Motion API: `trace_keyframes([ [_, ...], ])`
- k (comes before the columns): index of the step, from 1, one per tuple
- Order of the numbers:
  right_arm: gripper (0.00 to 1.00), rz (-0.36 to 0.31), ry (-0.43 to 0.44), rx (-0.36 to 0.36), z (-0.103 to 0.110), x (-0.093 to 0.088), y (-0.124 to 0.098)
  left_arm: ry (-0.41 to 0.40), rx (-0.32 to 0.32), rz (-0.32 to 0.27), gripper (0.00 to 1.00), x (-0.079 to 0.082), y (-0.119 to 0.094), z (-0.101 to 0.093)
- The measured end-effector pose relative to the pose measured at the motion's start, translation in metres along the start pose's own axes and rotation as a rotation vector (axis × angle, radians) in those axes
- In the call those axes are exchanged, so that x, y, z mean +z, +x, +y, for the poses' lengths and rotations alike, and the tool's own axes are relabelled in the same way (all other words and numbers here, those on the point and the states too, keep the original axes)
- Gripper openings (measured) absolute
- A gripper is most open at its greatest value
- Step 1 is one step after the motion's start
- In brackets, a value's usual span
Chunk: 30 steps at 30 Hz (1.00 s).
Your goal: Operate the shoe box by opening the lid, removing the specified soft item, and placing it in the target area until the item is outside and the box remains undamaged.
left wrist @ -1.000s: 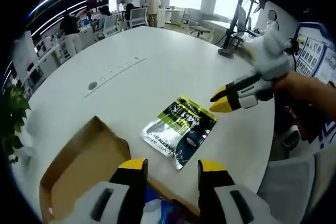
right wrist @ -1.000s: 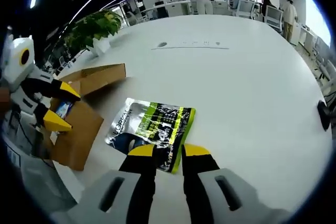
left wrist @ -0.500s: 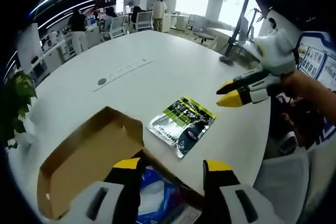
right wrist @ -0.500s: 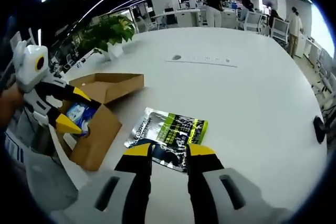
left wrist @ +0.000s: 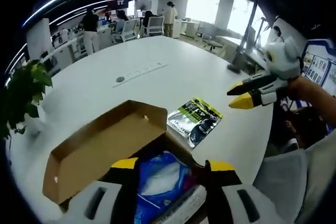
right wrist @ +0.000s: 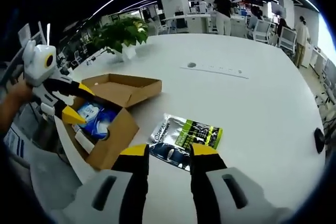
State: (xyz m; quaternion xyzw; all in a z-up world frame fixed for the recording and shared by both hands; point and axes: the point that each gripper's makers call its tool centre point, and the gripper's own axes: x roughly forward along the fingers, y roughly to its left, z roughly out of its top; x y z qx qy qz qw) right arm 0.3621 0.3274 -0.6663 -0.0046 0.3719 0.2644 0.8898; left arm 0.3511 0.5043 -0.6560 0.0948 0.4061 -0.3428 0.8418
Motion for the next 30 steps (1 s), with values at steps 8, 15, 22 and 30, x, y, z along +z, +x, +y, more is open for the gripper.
trace_keyframes([
  [8,0.3,-0.011,-0.028,0.033,0.024,0.005,-0.001,-0.022,0.033,-0.014,0.51,-0.013,-0.019,0.013],
  [15,0.31,-0.019,-0.045,0.06,0.042,0.01,0.003,-0.061,0.074,-0.029,0.52,-0.029,-0.038,0.03],
  [22,0.31,-0.035,-0.057,0.095,0.062,0.02,0.009,-0.097,0.114,-0.03,0.52,-0.045,-0.053,0.042],
  [30,0.31,-0.038,-0.088,0.137,0.085,0.028,0.017,-0.122,0.143,-0.028,0.51,-0.06,-0.066,0.046],
])
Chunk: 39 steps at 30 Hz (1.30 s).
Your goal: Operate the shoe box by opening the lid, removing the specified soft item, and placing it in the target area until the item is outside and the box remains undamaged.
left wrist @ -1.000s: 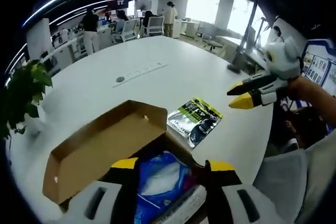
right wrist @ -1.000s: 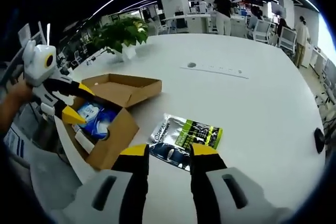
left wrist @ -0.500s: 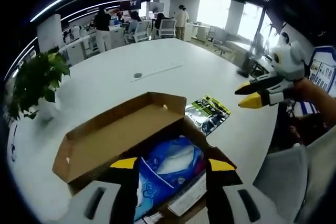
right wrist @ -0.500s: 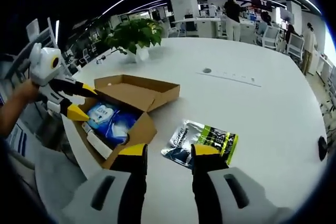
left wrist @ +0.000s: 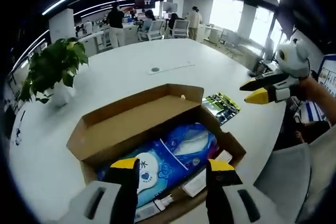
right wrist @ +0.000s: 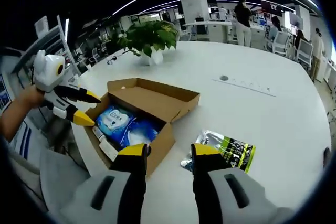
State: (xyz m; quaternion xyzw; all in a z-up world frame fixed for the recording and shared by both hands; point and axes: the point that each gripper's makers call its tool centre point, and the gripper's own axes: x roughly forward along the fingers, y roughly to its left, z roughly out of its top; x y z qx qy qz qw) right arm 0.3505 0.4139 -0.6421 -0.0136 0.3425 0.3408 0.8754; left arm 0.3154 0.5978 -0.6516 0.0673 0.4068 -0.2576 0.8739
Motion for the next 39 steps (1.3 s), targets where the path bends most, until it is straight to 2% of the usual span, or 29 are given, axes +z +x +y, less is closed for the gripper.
trace_keyframes([
  [10,0.32,0.019,-0.051,0.046,0.024,0.003,0.014,-0.04,0.04,-0.014,0.51,-0.015,-0.017,0.017],
  [25,0.33,0.04,-0.075,0.109,0.051,0.007,0.039,-0.114,0.146,-0.011,0.47,-0.047,-0.04,0.059],
  [39,0.32,0.073,-0.125,0.159,0.07,0.002,0.07,-0.191,0.246,0.029,0.35,-0.083,-0.046,0.091],
])
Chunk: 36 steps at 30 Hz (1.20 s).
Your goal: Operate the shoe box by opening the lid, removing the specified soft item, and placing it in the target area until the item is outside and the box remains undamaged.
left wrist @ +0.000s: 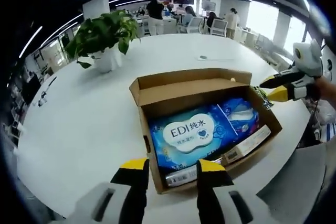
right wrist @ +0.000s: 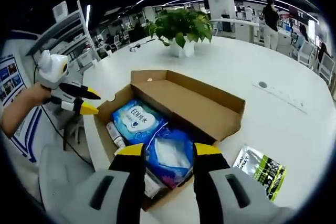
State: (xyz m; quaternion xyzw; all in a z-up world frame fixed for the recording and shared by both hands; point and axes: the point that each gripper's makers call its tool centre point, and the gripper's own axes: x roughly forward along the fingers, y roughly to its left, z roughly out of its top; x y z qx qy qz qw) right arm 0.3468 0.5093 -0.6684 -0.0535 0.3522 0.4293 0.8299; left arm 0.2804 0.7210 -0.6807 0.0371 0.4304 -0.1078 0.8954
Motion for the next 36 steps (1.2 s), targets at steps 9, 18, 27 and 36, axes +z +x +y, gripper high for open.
trace_keyframes([
  [9,0.32,0.024,-0.018,0.032,0.009,-0.003,0.022,-0.05,0.044,0.022,0.25,-0.019,0.008,0.016],
  [18,0.3,0.046,-0.021,0.061,0.016,-0.005,0.045,-0.091,0.057,0.049,0.16,-0.031,0.017,0.027],
  [27,0.29,0.052,-0.019,0.089,0.022,-0.005,0.066,-0.13,0.05,0.045,0.06,-0.032,0.019,0.025],
  [36,0.28,0.075,-0.001,0.119,0.029,-0.007,0.086,-0.114,0.057,0.053,0.06,-0.031,0.02,0.025],
])
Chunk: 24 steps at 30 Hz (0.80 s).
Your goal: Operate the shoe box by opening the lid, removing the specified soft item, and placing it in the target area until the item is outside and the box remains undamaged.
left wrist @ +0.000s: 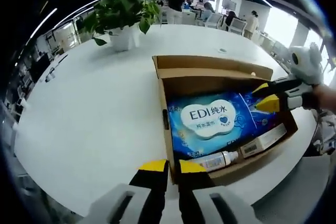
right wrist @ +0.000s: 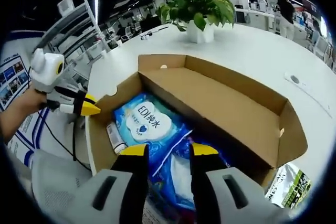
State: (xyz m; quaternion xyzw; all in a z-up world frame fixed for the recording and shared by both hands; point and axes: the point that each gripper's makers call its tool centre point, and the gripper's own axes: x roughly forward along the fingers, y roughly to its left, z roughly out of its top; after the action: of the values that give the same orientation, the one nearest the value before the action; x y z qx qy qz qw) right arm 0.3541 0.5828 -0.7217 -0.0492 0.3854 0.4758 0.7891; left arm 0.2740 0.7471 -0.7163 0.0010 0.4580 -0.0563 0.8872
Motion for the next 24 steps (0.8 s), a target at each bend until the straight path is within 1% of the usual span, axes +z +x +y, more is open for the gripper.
trace_keyframes([
  [9,0.27,0.033,0.009,0.013,0.001,0.0,0.015,-0.005,-0.002,-0.001,0.06,0.0,0.001,0.0],
  [15,0.27,0.041,0.041,0.021,0.001,0.0,0.021,-0.013,-0.004,-0.004,0.06,0.0,0.001,0.0],
  [24,0.24,0.048,0.048,0.029,0.005,0.001,0.028,-0.012,-0.006,-0.008,0.06,0.0,0.001,0.0],
])
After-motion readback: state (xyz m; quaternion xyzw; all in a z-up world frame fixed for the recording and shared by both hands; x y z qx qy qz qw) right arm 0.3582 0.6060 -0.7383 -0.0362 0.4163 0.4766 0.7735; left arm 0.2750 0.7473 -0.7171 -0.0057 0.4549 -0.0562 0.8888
